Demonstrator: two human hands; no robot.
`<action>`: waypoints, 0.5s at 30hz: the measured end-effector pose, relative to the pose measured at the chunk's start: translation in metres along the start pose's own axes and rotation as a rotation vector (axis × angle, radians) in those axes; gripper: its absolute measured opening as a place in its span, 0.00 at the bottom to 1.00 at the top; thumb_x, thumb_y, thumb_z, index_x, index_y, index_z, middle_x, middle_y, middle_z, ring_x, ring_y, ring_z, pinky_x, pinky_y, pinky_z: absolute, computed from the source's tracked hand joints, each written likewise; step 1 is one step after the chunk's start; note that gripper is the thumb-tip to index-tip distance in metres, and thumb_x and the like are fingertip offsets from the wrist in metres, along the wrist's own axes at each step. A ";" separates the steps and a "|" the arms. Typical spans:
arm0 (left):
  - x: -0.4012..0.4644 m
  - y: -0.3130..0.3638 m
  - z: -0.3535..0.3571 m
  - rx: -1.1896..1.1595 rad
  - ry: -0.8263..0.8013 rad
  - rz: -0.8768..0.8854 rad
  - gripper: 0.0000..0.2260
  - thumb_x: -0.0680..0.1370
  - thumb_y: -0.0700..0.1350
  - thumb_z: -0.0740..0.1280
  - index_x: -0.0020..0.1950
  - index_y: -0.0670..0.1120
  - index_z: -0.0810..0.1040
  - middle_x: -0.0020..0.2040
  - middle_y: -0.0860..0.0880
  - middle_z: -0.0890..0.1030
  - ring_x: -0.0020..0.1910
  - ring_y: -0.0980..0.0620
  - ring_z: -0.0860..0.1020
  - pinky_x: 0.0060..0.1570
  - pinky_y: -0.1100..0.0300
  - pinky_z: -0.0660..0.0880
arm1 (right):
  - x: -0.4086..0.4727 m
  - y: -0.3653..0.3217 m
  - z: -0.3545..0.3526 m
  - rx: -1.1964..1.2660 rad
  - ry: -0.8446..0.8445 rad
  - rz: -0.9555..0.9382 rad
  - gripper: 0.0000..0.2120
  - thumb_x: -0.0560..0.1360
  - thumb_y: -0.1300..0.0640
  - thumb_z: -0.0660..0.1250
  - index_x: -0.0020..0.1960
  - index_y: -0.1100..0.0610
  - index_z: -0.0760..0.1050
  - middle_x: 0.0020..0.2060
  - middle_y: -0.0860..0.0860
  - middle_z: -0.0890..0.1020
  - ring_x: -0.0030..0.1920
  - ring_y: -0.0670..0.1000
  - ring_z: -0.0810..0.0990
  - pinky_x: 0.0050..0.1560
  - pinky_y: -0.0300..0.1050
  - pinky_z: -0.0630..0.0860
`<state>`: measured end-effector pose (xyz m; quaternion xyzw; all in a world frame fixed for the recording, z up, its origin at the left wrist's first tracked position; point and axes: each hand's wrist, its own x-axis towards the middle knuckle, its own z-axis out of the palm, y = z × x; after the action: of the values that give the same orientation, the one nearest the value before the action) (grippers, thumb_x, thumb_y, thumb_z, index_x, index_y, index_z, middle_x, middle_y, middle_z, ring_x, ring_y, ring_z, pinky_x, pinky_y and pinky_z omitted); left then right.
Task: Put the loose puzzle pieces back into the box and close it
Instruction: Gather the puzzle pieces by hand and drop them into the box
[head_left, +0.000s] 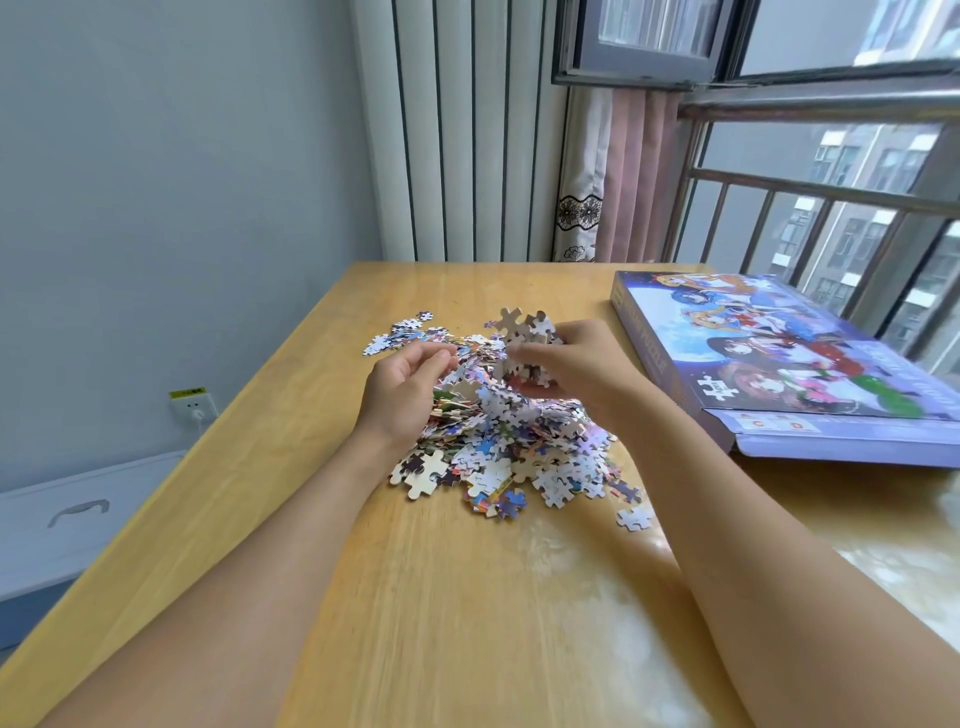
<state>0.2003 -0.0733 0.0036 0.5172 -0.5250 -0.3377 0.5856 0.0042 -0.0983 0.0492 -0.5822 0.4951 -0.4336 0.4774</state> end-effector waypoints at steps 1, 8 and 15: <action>0.000 0.000 0.000 0.002 -0.001 0.003 0.07 0.82 0.43 0.65 0.53 0.49 0.83 0.50 0.49 0.85 0.54 0.54 0.82 0.62 0.57 0.76 | -0.002 -0.003 -0.001 0.133 -0.032 0.086 0.15 0.72 0.61 0.77 0.50 0.72 0.77 0.48 0.64 0.82 0.45 0.60 0.87 0.44 0.50 0.84; -0.004 0.003 0.001 0.021 0.014 0.023 0.08 0.82 0.43 0.65 0.54 0.47 0.84 0.50 0.50 0.85 0.53 0.56 0.82 0.59 0.61 0.76 | -0.008 -0.005 -0.004 0.827 -0.125 0.492 0.12 0.75 0.66 0.71 0.56 0.67 0.73 0.63 0.67 0.76 0.54 0.68 0.83 0.43 0.55 0.85; -0.009 0.008 0.000 0.031 0.050 0.033 0.08 0.82 0.43 0.65 0.57 0.45 0.83 0.52 0.49 0.85 0.54 0.55 0.82 0.54 0.66 0.75 | -0.029 0.003 -0.010 0.807 -0.089 0.539 0.15 0.75 0.68 0.71 0.60 0.63 0.72 0.70 0.63 0.67 0.61 0.68 0.78 0.30 0.53 0.83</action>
<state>0.1968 -0.0625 0.0091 0.5258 -0.5239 -0.3069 0.5957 -0.0096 -0.0712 0.0467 -0.2196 0.3997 -0.4265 0.7811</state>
